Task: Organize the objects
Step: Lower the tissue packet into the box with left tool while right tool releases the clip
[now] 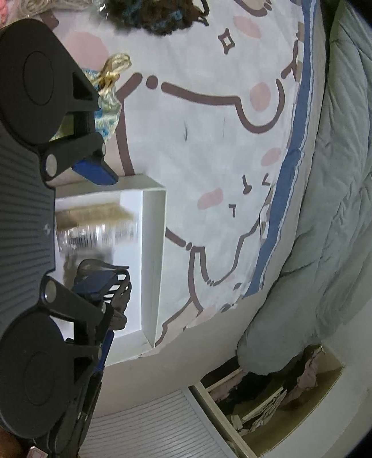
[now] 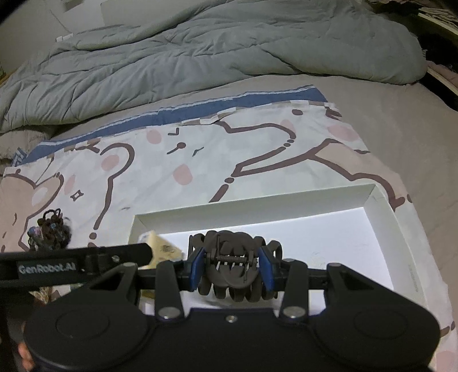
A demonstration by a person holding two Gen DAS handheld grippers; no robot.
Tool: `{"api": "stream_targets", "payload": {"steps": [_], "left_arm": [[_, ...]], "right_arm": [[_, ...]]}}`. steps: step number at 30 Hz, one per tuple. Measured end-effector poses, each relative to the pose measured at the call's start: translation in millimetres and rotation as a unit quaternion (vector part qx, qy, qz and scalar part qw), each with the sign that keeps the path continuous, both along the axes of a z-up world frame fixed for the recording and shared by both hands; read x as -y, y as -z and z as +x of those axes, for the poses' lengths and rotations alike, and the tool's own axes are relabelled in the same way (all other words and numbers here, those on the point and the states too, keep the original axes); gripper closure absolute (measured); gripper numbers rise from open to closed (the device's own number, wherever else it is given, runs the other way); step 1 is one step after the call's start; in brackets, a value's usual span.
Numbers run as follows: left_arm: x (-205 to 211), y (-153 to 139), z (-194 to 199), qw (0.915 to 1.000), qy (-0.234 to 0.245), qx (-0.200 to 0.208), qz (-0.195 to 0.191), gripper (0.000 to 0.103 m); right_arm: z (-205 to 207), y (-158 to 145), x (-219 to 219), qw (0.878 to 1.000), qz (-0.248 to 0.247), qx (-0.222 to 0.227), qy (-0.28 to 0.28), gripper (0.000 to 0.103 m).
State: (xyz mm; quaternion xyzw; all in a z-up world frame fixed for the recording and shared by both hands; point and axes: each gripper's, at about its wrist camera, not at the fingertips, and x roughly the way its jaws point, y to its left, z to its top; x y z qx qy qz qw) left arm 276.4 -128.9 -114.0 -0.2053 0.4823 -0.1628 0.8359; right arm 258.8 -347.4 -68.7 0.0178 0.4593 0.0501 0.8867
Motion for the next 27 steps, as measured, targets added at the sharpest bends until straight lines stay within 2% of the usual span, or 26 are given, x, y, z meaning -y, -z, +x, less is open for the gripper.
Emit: {"api": "stream_targets", "payload": {"steps": [7, 13, 18, 27], "left_arm": [[-4, 1, 1, 0.9997, -0.004, -0.004, 0.023, 0.036], [-8, 4, 1, 0.9993, -0.007, -0.009, 0.036, 0.036], [-12, 3, 1, 0.9988, -0.011, -0.008, 0.047, 0.036], [-11, 4, 1, 0.9983, -0.004, -0.009, 0.058, 0.036]], "right_arm": [[4, 8, -6, 1.000, -0.028, -0.006, -0.010, 0.061], [4, 10, -13, 0.999, -0.029, -0.006, -0.028, 0.061], [3, 3, -18, 0.998, 0.025, 0.004, -0.050, 0.061], [2, 11, -24, 0.998, -0.038, 0.003, -0.055, 0.061]]}}
